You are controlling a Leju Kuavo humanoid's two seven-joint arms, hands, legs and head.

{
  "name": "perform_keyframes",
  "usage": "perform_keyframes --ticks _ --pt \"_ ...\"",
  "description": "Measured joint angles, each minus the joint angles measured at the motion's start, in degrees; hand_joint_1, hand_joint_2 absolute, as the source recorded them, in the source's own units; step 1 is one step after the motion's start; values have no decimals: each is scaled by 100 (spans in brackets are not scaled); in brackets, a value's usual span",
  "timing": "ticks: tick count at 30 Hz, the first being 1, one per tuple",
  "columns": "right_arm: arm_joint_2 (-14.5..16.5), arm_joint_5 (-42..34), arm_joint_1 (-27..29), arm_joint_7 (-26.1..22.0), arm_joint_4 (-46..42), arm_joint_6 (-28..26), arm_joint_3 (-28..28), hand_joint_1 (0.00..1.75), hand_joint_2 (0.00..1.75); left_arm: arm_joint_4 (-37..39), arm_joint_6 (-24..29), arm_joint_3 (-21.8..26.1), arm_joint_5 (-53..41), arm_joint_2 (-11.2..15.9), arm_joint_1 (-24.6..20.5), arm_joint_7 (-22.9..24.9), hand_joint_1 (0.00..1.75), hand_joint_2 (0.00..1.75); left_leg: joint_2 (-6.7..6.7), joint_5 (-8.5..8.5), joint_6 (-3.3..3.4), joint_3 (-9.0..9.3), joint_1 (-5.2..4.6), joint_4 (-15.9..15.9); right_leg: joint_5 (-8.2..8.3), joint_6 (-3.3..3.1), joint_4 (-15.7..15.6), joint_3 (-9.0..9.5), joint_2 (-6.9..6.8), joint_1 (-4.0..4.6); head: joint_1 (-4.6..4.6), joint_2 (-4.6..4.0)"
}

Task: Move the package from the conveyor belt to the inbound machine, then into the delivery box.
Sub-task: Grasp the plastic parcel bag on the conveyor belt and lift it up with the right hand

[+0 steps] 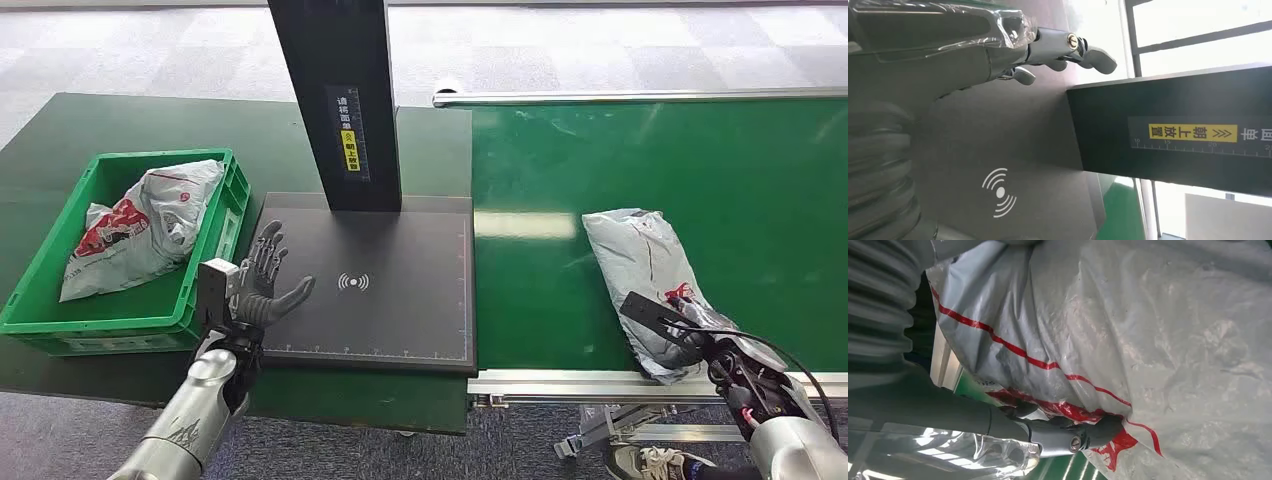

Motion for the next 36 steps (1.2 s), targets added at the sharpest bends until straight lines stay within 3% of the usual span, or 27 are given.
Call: perform_keyframes --ticks 13,23,36 --pt "-27 -159 -108 -526 -22 -278 -48 175 175 -2 14 0 -17 15 11 71 0 175 0 -2 3 0 -4 0 0 1 0 3 -2 -5 -1 -2" --pt "189 -835 79 -1475 -482 -1007 -375 175 175 -325 78 5 3 48 202 -56 0 175 1 -2 3 -3 -4 -1 0 1 1 -2 0 -4 -1 -1" --pt "355 -942 267 -1633 -995 -1206 -601 175 175 -686 87 9 9 100 330 -85 0 175 1 -2 3 -7 -4 -1 0 1 1 -5 0 -4 -2 -1"
